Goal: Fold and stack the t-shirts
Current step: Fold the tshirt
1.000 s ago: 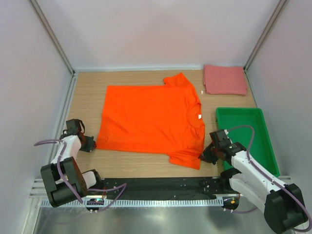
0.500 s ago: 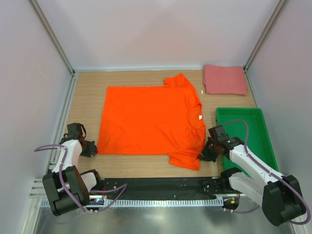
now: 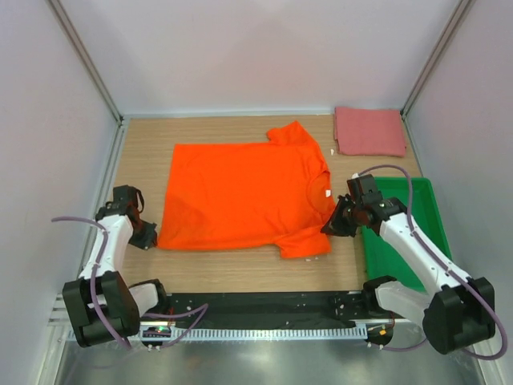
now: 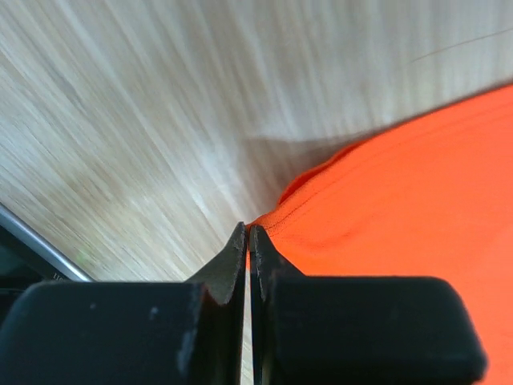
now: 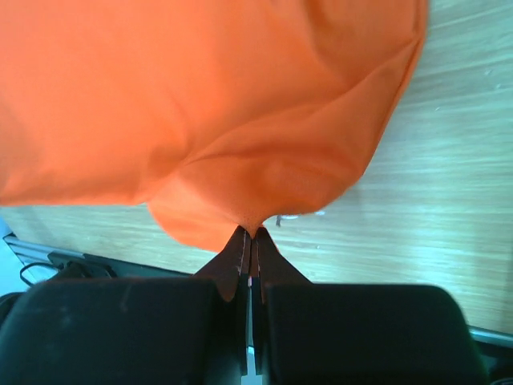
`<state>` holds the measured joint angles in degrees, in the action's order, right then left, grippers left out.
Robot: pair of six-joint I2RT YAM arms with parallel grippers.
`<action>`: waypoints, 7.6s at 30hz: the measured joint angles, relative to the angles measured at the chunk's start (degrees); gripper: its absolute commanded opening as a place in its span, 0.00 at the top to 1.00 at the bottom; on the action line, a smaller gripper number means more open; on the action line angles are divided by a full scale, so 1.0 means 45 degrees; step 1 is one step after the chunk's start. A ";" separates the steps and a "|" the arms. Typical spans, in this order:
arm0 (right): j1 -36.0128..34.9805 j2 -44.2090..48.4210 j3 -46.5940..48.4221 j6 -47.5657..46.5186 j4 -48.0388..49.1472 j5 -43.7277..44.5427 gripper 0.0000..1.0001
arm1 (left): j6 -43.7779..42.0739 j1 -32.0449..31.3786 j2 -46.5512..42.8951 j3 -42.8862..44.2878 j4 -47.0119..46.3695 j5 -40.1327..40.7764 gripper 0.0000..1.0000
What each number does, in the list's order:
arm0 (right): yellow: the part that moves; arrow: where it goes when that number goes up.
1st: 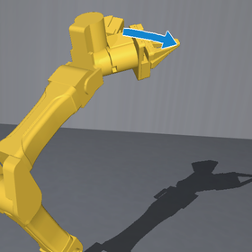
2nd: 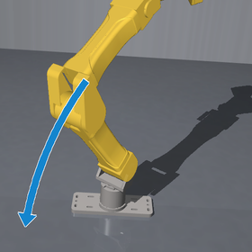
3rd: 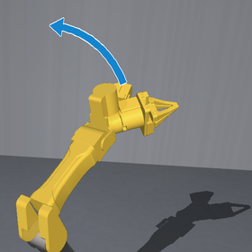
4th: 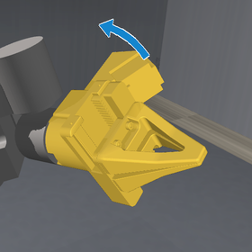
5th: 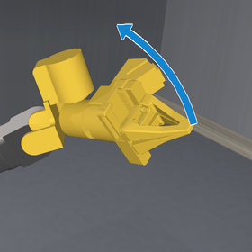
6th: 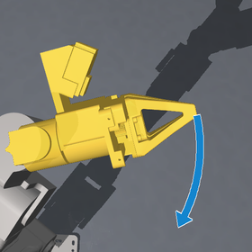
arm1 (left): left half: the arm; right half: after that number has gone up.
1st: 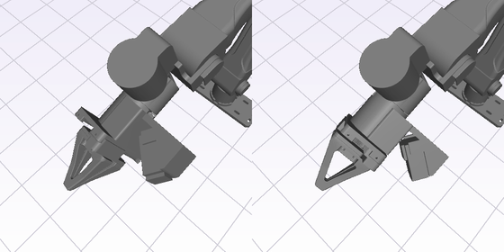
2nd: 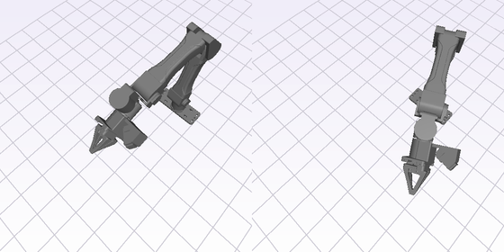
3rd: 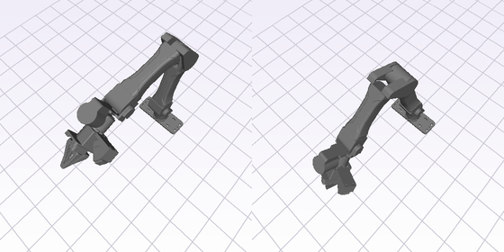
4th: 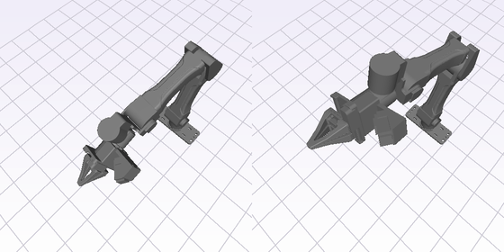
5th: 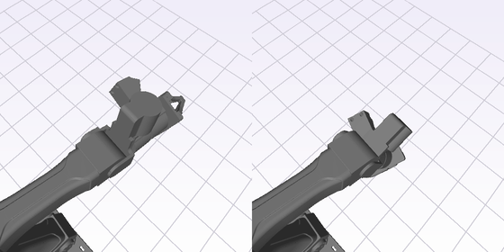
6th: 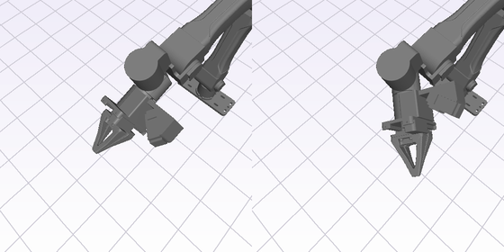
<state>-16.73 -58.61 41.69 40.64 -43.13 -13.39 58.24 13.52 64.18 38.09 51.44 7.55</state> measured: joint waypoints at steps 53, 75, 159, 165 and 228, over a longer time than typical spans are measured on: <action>0.2657 -0.8004 0.4109 -0.1418 0.2506 -0.1025 0.99 | -0.2132 -0.1399 0.8854 0.7645 -0.1870 -0.1030 1.00; 0.2856 -0.8728 0.4425 -0.1389 0.2701 -0.1243 0.99 | -0.2147 -0.1409 0.9267 0.8534 -0.1855 -0.1035 1.00; -0.1962 -1.1944 0.6411 -0.1452 0.3871 -0.3118 0.89 | -0.4381 -0.1549 0.8097 0.6169 -0.3599 -0.5265 0.82; -0.2021 -1.1944 0.6863 -0.1073 0.3944 -0.3206 0.89 | -0.4376 -0.1545 0.9156 0.7349 -0.4187 -0.5935 0.87; 0.0627 -1.3522 1.2643 -0.0243 0.5338 -0.0253 0.44 | -0.5503 -0.0928 0.9471 1.0642 -0.6173 -0.6305 0.49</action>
<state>-13.91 -119.46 98.59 39.55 -19.11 -14.52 33.47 9.34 106.80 85.97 23.66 -20.82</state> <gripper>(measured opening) 0.543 0.499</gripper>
